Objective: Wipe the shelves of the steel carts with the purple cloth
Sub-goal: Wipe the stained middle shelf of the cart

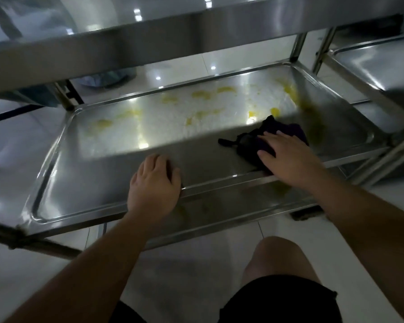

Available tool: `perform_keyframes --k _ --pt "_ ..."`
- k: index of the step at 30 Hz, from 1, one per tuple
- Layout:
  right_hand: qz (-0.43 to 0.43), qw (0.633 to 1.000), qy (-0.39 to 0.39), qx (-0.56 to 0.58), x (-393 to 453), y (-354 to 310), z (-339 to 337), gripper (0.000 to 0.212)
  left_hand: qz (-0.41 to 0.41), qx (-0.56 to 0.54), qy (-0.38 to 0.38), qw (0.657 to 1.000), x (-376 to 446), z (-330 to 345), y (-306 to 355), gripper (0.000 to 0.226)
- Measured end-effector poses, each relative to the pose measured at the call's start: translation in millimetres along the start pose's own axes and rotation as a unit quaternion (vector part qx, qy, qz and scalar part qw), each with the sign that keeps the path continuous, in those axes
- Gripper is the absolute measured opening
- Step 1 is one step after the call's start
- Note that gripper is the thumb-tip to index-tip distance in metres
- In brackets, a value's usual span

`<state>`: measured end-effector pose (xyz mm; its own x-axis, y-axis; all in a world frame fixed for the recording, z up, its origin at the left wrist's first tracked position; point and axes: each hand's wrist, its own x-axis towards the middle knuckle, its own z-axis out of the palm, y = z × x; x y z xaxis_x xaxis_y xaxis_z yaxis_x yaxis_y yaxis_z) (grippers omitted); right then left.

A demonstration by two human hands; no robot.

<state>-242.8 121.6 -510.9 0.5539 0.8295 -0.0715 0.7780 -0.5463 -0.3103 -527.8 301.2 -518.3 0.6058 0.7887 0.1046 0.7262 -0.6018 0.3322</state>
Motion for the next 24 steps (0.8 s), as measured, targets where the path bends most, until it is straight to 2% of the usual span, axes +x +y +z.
perform_keyframes --k 4,8,12,16,20,22,24 --pt "0.069 0.997 0.020 -0.001 3 58 -22 0.062 -0.018 0.013 -0.018 1.000 2 5 -10 0.059" --pt "0.188 0.981 0.038 0.004 3 116 -45 0.067 -0.028 0.032 -0.029 0.999 3 7 -9 0.073" --pt "0.261 0.963 0.062 -0.009 16 145 -58 0.066 -0.015 0.051 -0.020 0.998 1 8 -10 0.072" --pt "0.286 0.956 0.056 -0.009 31 130 -50 0.064 -0.007 0.068 -0.017 0.998 -1 10 -10 0.070" --pt "0.194 0.980 0.035 -0.007 26 47 -21 0.063 -0.017 0.072 -0.017 0.997 0 10 -7 0.072" --pt "0.092 0.995 0.040 -0.025 18 -19 1 0.059 -0.015 0.071 -0.019 0.997 -1 9 -7 0.073" --pt "-0.047 0.999 0.006 -0.003 9 -80 24 0.061 -0.012 0.062 -0.017 0.998 -2 8 -7 0.069"
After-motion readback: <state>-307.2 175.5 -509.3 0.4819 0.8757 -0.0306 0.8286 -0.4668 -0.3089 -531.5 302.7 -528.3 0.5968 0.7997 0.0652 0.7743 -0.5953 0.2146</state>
